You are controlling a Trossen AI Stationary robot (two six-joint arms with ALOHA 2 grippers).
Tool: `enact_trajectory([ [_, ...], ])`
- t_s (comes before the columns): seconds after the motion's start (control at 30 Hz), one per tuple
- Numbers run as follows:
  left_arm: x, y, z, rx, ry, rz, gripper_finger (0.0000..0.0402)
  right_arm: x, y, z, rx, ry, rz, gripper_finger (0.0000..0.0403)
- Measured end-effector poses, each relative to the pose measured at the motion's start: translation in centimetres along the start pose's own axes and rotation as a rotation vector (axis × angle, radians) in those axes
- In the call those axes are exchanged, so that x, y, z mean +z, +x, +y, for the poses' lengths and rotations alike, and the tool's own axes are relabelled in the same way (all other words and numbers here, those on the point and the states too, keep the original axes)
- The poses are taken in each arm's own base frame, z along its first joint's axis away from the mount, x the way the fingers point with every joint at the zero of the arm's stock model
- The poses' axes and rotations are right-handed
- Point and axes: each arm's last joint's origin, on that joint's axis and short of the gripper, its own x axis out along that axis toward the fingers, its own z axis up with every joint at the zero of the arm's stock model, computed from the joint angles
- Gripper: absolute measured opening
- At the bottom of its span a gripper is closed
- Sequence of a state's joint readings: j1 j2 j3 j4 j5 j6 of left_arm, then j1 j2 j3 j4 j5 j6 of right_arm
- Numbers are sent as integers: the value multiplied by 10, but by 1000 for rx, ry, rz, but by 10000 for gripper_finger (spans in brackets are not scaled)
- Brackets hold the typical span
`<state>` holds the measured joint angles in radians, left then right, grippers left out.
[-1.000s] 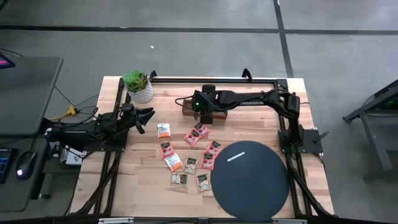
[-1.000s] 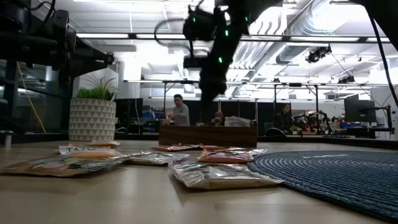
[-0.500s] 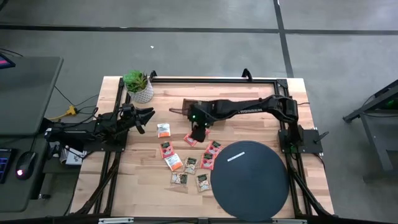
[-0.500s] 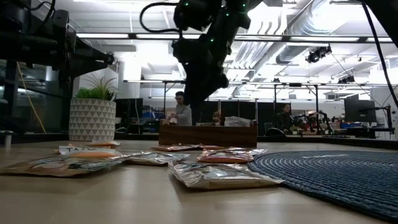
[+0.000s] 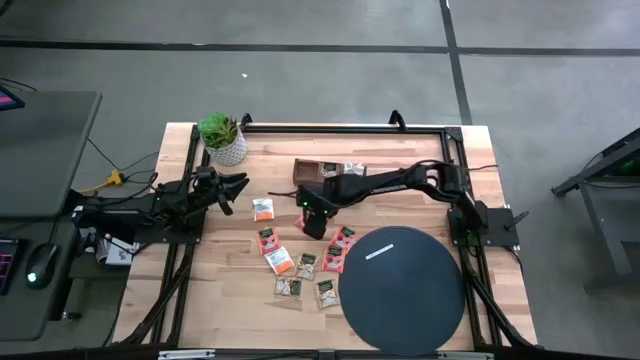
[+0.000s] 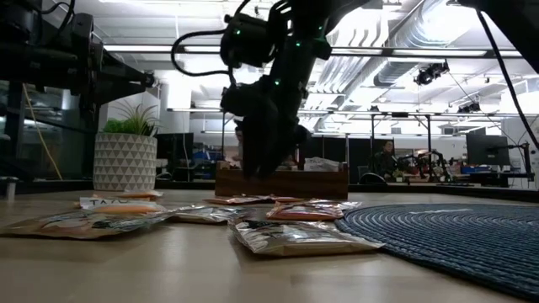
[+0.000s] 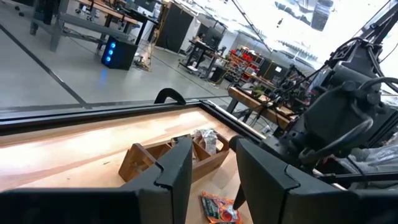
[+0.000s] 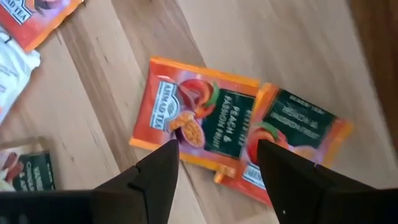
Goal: Pick & Place Tea
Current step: Put the red orange tea sachet into the left section of the wooden organizer
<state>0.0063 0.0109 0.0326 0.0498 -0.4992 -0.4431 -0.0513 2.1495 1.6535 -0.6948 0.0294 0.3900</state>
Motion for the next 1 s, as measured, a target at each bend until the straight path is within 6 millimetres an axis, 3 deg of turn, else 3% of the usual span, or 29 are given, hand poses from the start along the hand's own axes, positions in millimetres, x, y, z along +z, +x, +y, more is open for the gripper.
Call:
enact_trajectory([
  [0.7, 0, 0, 0, -16, 0, 9, 123, 0, 34, 3, 13, 37, 18, 233],
  [0.83, 0, 0, 0, -16, 0, 9, 123, 0, 38, 3, 13, 37, 21, 219],
  [1.0, 0, 0, 0, -16, 0, 8, 123, -1, 39, 2, 7, 36, 25, 166],
])
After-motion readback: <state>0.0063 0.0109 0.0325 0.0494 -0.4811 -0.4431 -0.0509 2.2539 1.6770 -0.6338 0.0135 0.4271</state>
